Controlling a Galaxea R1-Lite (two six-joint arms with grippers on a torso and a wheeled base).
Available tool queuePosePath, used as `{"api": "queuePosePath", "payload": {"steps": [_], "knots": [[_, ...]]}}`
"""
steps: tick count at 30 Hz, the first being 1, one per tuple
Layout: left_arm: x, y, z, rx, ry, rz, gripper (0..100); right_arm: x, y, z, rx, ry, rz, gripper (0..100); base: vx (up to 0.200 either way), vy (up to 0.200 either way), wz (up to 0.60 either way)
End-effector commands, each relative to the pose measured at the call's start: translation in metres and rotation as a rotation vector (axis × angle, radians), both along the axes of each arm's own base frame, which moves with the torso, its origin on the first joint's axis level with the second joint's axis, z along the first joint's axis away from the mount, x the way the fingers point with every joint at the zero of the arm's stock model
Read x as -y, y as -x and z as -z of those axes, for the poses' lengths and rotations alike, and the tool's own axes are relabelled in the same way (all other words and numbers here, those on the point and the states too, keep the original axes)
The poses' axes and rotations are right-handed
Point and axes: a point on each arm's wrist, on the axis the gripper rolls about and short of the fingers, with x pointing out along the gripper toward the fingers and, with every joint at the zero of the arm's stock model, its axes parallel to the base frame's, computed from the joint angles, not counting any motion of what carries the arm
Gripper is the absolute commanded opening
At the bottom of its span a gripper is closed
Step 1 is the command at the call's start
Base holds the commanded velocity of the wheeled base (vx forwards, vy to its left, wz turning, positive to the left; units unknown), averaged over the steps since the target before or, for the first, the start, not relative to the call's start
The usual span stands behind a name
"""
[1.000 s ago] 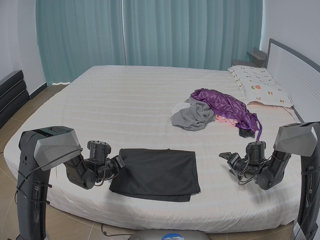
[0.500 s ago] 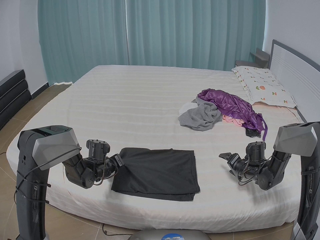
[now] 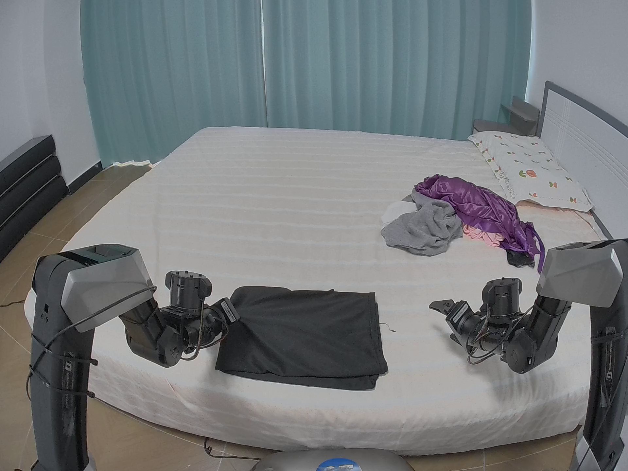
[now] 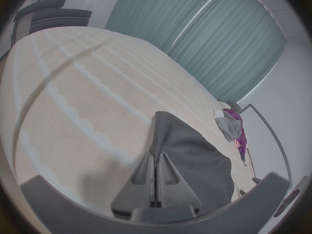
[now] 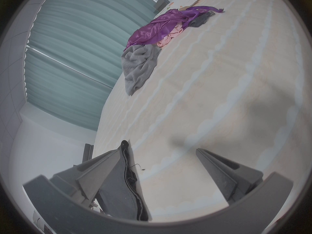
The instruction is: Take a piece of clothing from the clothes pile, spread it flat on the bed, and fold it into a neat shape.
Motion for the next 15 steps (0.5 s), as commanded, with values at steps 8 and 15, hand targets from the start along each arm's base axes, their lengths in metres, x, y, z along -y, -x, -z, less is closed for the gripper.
{"api": "queuePosePath", "payload": {"steps": [8, 15], "knots": [[-0.0025, -0.0018, -0.0005, 0.004, 0.004, -0.007, 0, -0.0001, 0.0004, 0.0007, -0.003, 0.002, -0.002, 100, 0.000, 0.200, 0.00], [-0.0031, -0.0020, -0.0012, 0.006, 0.004, -0.009, 0, -0.0007, 0.0004, 0.0006, -0.001, 0.001, -0.003, 100, 0.000, 0.200, 0.00]]}}
